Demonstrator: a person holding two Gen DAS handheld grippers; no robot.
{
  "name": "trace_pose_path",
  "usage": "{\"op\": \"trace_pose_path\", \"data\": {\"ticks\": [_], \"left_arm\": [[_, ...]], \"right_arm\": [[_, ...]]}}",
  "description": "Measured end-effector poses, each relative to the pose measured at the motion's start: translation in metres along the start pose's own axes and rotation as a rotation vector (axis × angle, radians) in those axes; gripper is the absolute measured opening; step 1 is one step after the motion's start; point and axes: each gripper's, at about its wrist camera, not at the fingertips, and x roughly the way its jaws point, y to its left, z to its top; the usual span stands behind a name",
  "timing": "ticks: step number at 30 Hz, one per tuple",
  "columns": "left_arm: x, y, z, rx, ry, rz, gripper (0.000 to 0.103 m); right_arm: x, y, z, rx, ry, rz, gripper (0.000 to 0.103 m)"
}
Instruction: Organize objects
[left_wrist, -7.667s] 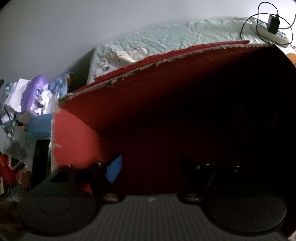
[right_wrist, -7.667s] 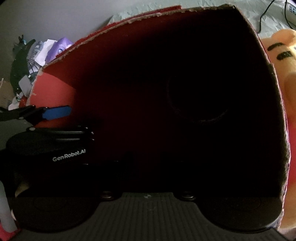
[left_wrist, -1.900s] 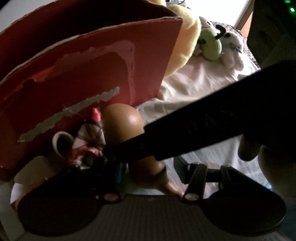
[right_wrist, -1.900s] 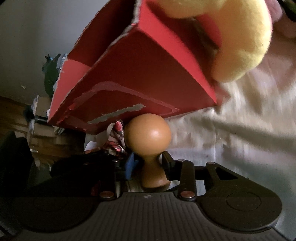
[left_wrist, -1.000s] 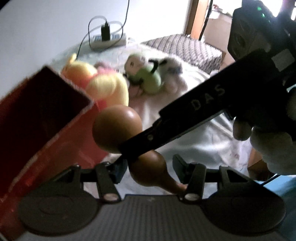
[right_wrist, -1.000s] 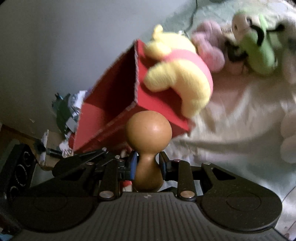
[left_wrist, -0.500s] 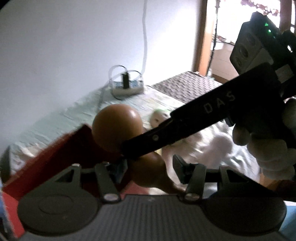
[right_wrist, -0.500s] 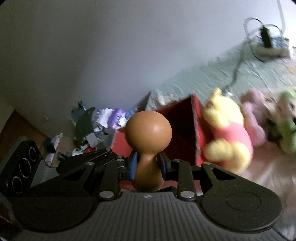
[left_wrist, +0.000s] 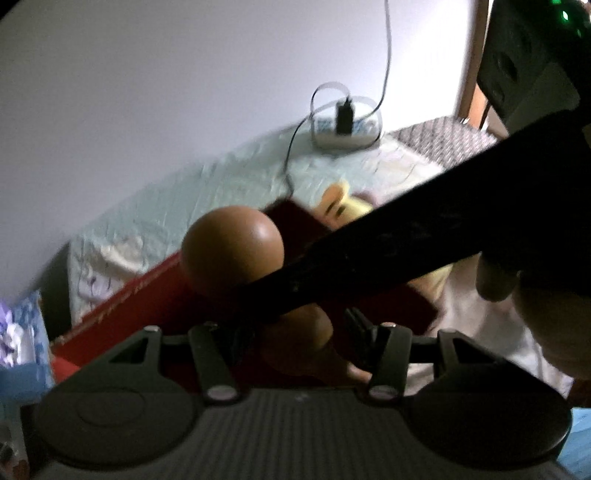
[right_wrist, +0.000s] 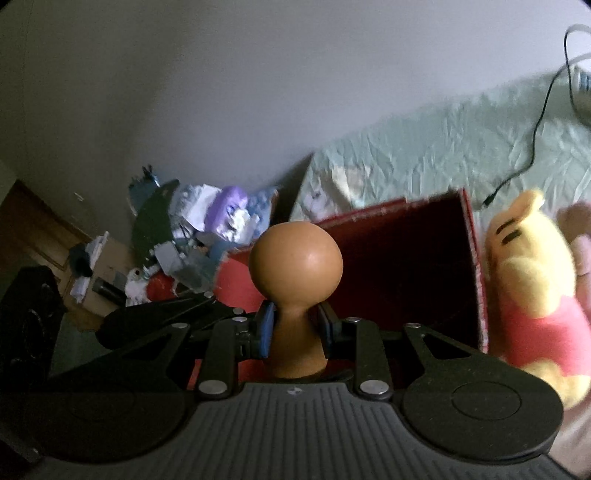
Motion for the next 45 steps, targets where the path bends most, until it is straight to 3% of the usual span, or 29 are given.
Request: {"op": "trace_pose_path", "data": {"ticks": [8, 16, 18, 21, 23, 27, 45], "left_arm": [[0.040, 0.026, -0.009, -0.042, 0.113, -0.009, 0.055], [0.067, 0.031, -0.007, -0.040, 0.202, -0.022, 0.055], [0.072, 0.028, -0.006, -0.020, 0.221, 0.003, 0.057], [0.083, 0.024, -0.007, 0.002, 0.272, 0.031, 0.059], [0.086, 0.021, -0.009, 0.013, 0.292, 0.053, 0.058], [0.086, 0.017, -0.011, 0.026, 0.304, 0.078, 0.060], [0.084, 0.012, -0.012, 0.042, 0.285, 0.179, 0.072]], "right_arm": [[0.039, -0.018, 0.000, 0.046, 0.048, -0.029, 0.027], [0.052, -0.037, -0.004, 0.079, 0.082, -0.072, 0.027], [0.053, -0.033, -0.005, 0.057, 0.083, -0.083, 0.027], [0.057, -0.027, -0.009, 0.003, 0.093, -0.137, 0.025], [0.061, -0.023, -0.012, -0.029, 0.095, -0.172, 0.016], [0.064, -0.020, -0.017, -0.071, 0.088, -0.233, 0.016], [0.064, -0.024, -0.015, -0.066, 0.083, -0.235, 0.019]]}}
